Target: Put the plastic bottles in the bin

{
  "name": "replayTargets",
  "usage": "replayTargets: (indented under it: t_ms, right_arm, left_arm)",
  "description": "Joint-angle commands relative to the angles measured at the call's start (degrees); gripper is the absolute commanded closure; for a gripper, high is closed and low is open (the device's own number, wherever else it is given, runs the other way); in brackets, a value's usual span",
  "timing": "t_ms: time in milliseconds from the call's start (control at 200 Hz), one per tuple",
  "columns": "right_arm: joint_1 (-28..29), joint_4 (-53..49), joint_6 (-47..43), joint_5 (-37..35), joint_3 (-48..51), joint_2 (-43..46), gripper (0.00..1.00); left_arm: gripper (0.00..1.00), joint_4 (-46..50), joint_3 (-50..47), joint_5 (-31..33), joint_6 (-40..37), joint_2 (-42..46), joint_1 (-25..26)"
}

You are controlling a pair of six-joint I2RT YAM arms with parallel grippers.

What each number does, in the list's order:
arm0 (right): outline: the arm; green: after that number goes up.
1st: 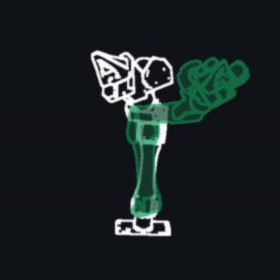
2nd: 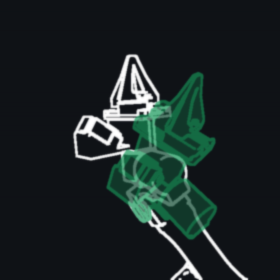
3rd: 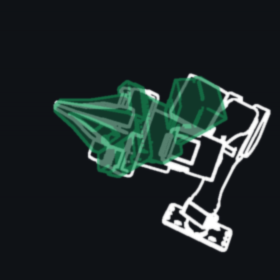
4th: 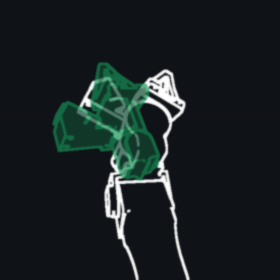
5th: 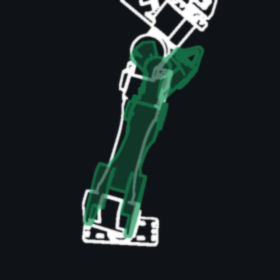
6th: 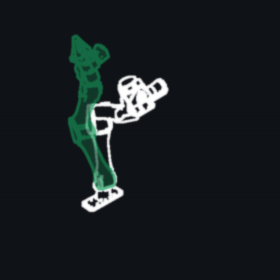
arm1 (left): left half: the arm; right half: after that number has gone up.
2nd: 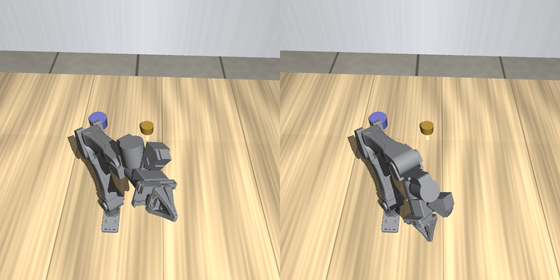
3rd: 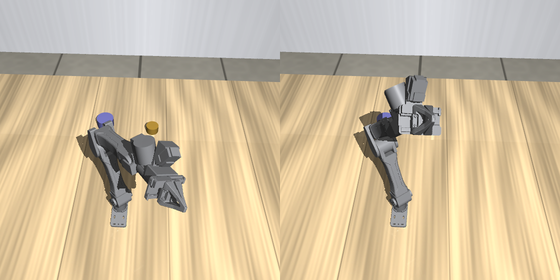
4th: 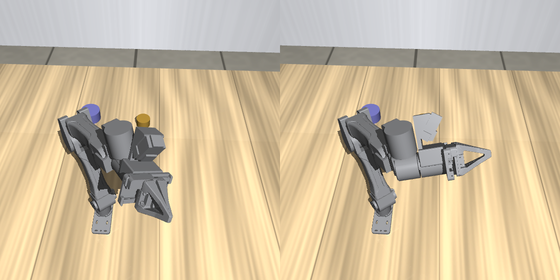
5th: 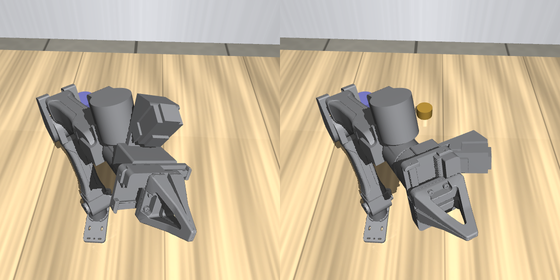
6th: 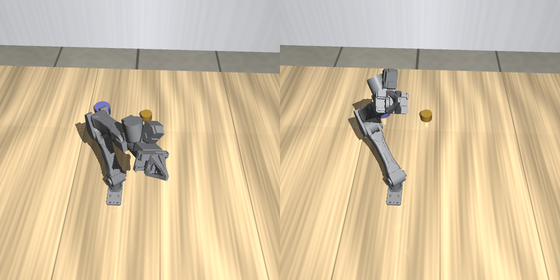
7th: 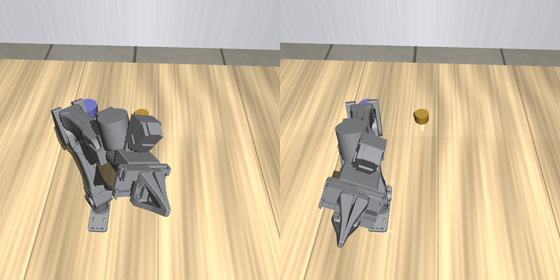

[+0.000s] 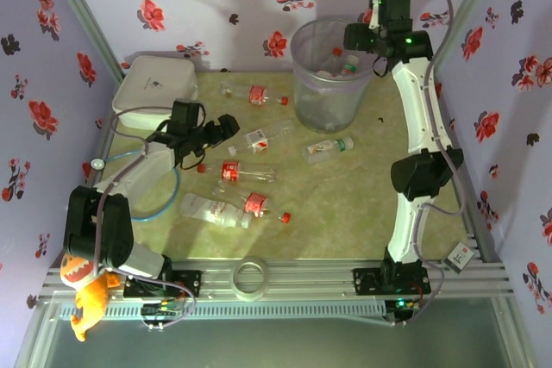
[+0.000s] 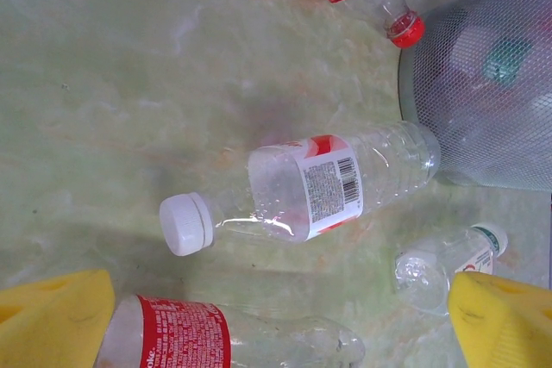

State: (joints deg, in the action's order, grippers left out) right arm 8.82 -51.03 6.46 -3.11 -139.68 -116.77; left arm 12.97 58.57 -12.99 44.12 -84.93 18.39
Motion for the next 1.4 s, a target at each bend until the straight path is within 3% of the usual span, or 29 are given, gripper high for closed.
replayTargets:
  t_ms: [0,90,225,465,630,805,1055,1280,1395]
  right_arm:
    - [-2.34,-3.45,2.22,-5.04,-0.19,0.75,0.16]
    - [-3.28,-5.89,2.45,-4.95,2.61,2.56,0.19]
    - [-3.42,3.18,3.28,-6.62,21.47,14.17,0.19]
    - [-7.51,10.58,8.78,0.14,44.61,30.66,0.19]
    - [-8.9,11.05,11.14,4.3,56.01,39.18,0.19]
    - [-9.08,9.74,12.86,7.64,66.19,47.79,0.19]
    - [-9.17,8.39,16.47,7.79,76.34,54.73,0.19]
    - [-8.89,17.79,25.14,14.89,85.66,51.93,0.19]
    - [-4.93,27.98,32.55,15.92,90.81,48.57,0.19]
  left_arm:
    - [0.0,1.69,2.4,0.77,-2.4,-0.38,0.5]
    - [0.0,3.97,3.57,0.86,-4.38,-0.43,1.01]
    - [0.01,7.64,6.3,0.89,-7.81,-1.39,2.55]
    - [0.0,18.4,21.21,1.22,-30.26,-12.62,13.9]
    - [0.0,13.44,27.01,-0.92,-43.62,-21.0,19.81]
    - [0.0,6.33,32.85,-6.77,-44.66,-30.59,21.01]
    - [0.0,7.07,40.12,-7.2,-46.16,-39.1,23.35]
    - [0.0,7.77,43.3,-6.29,-45.71,-43.36,24.65]
    - [0.02,5.8,42.34,-11.78,-43.59,-43.25,25.02]
